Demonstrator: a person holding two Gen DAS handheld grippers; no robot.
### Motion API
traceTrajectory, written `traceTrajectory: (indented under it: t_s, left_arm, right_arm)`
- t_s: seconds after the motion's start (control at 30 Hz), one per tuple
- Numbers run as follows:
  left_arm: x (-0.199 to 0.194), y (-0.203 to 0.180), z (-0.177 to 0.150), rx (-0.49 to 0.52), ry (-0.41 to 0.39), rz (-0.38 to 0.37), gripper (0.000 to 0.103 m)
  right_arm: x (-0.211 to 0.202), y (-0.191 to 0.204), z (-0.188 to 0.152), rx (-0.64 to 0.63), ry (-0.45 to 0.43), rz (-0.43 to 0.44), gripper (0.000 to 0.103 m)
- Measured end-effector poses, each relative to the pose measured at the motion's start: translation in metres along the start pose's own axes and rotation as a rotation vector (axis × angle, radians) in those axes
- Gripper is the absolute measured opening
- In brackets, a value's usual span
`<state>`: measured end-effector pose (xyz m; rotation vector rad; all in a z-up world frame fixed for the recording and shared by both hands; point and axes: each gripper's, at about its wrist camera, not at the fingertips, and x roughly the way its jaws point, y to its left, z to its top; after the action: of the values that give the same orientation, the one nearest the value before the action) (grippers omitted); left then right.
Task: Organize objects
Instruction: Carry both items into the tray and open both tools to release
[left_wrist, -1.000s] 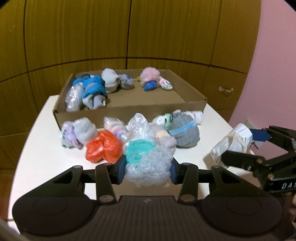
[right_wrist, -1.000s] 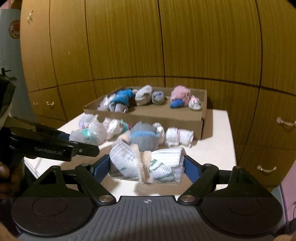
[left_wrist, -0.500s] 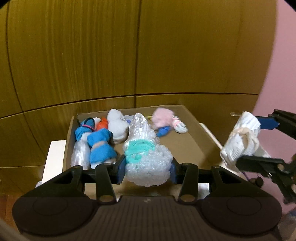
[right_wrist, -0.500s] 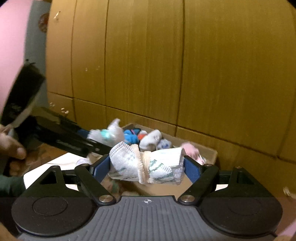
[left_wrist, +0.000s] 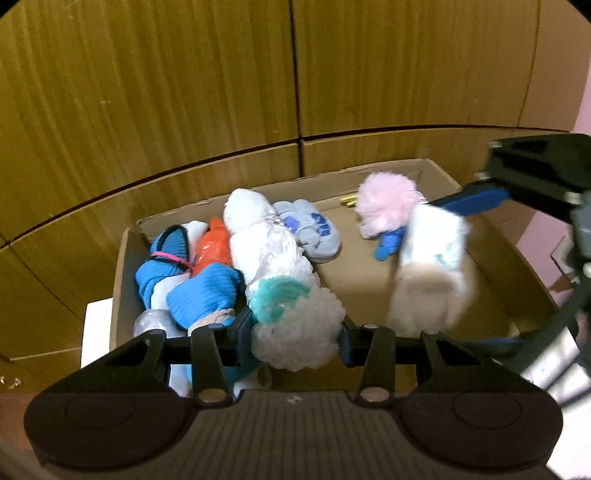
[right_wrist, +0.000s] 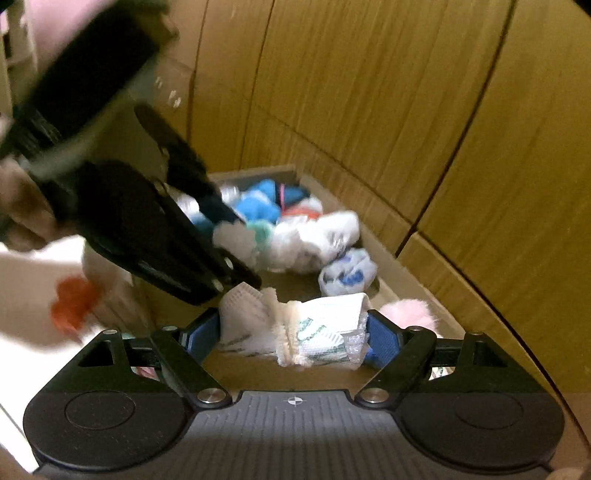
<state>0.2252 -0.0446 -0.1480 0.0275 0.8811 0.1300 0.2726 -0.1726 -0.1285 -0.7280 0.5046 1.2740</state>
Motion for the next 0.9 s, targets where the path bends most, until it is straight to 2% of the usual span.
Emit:
traceTrajectory:
  t_s: [0.2,0.4,0.53,0.8,0.9]
  left_arm:
    - [0.012,-0.009,-0.004,0.06,0.032,-0.038,0.041]
    - [0.026,-0.003,0.003,0.036,0.073,-0.062,0.044]
    - [0.024,0.006,0.005,-0.038,0.088,-0.082,0.048]
    - [0.009,0.007,0.0,-0.042,0.052,-0.067,0.053]
    - [-0.006,0.006,-0.003,-0.046,0.018,-0.078,0.062]
  right_arm:
    - [0.017,-0.016,-0.004,-0.011,0.029,0.05,0.086]
    - [0.045,-0.028,0.0,-0.018,0.058,0.117,0.086]
    - [0.058,-0.037,0.008,-0.015,0.057,0.148,0.086]
    - [0.064,-0.046,0.009,0.034,0.071,0.188,0.087]
    - [0.066,-0.046,0.009,0.04,0.085,0.209,0.087]
